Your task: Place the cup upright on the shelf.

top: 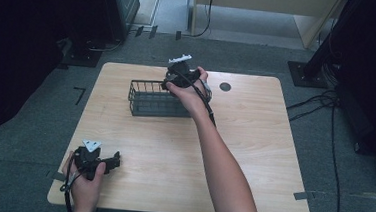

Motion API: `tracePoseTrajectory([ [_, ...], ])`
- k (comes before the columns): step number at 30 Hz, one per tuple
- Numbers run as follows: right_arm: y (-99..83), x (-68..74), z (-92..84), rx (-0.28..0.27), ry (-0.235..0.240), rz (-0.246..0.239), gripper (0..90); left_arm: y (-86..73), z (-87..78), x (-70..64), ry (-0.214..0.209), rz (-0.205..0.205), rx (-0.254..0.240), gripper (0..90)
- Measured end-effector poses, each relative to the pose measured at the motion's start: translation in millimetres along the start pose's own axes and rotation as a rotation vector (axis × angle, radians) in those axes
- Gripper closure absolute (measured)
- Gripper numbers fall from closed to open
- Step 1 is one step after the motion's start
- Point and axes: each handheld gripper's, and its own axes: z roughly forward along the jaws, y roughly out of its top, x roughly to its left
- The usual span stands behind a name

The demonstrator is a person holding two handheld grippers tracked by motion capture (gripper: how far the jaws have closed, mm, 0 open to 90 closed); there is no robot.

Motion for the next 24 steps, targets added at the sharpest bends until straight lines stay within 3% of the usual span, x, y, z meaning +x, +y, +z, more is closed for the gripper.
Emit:
tracePoseTrajectory([
  [10,-11.3,-4.6,9.5,0.030,-0.002,-0.004,15.6,0.0,-0.1,0.0,0.000,0.001,0.001,0.0],
  [24,-25.6,2.9,18.2,0.060,0.031,-0.014,15.5,0.0,0.0,0.0,0.000,0.000,0.000,0.0],
])
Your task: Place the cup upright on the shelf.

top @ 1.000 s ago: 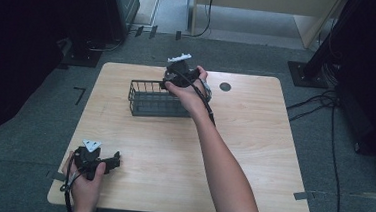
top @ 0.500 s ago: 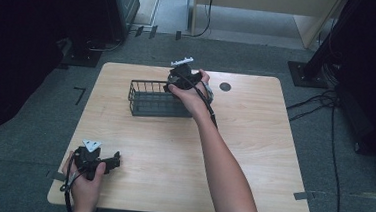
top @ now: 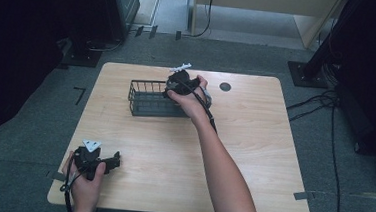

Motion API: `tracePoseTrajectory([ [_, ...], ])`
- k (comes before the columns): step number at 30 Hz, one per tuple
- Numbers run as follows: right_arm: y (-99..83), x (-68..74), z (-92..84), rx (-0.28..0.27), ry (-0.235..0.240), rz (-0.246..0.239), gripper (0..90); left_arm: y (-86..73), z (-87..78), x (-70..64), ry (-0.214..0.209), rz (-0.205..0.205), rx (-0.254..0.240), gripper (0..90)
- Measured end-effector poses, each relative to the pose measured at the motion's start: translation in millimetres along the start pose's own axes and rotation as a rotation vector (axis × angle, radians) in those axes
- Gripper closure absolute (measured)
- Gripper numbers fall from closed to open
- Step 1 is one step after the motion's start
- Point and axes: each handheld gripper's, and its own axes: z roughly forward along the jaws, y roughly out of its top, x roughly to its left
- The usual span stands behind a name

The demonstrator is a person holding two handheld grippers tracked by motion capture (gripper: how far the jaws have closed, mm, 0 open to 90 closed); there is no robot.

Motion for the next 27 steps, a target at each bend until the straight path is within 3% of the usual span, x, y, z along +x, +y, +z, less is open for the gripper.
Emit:
tracePoseTrajectory([
  [7,-5.5,3.5,3.3,0.022,0.009,-0.023,15.5,0.0,0.0,0.0,0.000,0.000,0.000,0.0],
  [20,-11.5,-1.4,2.9,0.041,0.021,0.002,15.1,0.0,0.0,0.0,0.000,0.001,0.000,0.0],
  [27,-12.7,-4.1,-1.6,0.051,0.020,0.005,7.9,0.0,0.0,0.0,0.000,0.000,0.001,0.0],
])
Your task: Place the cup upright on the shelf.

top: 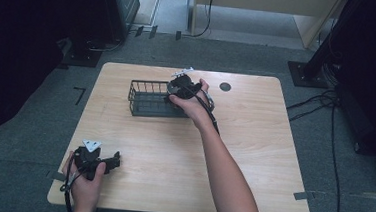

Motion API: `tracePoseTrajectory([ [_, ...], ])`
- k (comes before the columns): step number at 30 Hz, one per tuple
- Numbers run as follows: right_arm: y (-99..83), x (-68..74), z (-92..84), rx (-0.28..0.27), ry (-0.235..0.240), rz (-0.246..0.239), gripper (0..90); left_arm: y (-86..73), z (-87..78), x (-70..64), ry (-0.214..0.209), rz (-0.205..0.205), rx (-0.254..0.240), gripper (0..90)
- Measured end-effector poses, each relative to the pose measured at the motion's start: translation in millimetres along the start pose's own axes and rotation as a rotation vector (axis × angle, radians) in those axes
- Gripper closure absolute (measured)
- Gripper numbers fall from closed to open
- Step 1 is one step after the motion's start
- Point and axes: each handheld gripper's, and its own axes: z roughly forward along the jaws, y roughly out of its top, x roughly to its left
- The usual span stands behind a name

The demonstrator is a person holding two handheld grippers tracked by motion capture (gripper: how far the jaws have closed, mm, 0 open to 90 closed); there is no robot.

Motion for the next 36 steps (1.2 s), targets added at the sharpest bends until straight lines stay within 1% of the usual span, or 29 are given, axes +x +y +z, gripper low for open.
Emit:
tracePoseTrajectory([
  [3,0.0,-2.2,-3.0,-0.002,0.011,0.009,2.0,0.0,0.0,0.0,0.000,0.000,0.000,0.0],
  [5,-0.5,-3.5,-5.6,-0.001,0.025,0.013,0.0,0.0,0.0,0.1,0.000,0.001,0.000,0.0],
  [11,-5.6,-4.8,-12.3,0.001,0.043,-0.001,0.0,0.0,0.0,0.0,0.000,0.001,0.000,0.0],
  [16,-9.1,-7.5,-16.6,-0.003,0.059,0.014,0.0,0.0,0.0,-0.1,0.000,0.000,0.000,0.0],
  [21,-11.9,-9.3,-24.4,-0.017,0.068,0.011,0.0,0.0,0.1,-0.1,0.000,-0.001,-0.001,0.0],
  [29,-20.5,-12.0,-37.8,-0.033,0.069,0.013,0.0,0.0,0.1,-0.1,0.000,-0.002,-0.001,0.0],
  [36,-31.4,-19.4,-49.8,-0.043,0.063,0.019,0.0,0.0,0.1,-0.1,0.000,-0.001,-0.001,0.0],
])
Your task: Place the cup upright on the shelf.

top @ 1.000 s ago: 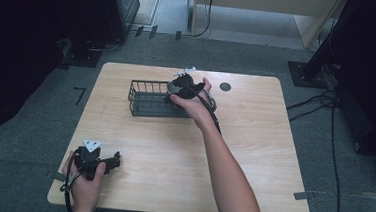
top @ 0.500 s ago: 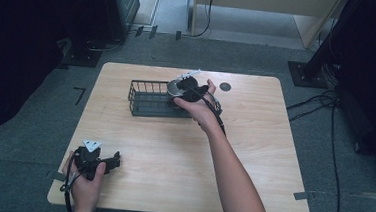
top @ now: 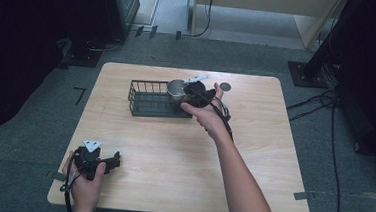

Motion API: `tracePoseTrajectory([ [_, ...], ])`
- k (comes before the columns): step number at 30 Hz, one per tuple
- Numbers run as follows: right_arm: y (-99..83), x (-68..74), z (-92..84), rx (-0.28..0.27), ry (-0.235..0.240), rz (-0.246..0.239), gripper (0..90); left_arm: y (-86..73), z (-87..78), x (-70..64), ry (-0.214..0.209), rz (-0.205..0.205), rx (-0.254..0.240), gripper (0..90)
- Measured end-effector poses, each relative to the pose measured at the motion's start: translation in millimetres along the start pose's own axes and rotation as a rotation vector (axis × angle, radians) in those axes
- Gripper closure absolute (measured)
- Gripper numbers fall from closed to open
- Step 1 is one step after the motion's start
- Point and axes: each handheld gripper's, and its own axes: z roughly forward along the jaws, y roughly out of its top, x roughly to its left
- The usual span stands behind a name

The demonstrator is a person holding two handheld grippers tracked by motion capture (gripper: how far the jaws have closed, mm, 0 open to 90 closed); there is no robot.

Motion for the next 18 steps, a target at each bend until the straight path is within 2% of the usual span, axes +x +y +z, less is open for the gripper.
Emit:
tracePoseTrajectory([
  [18,-39.1,-21.8,-37.0,-0.029,-0.043,0.025,0.0,0.0,0.0,-0.1,0.000,-0.001,0.000,0.0],
])
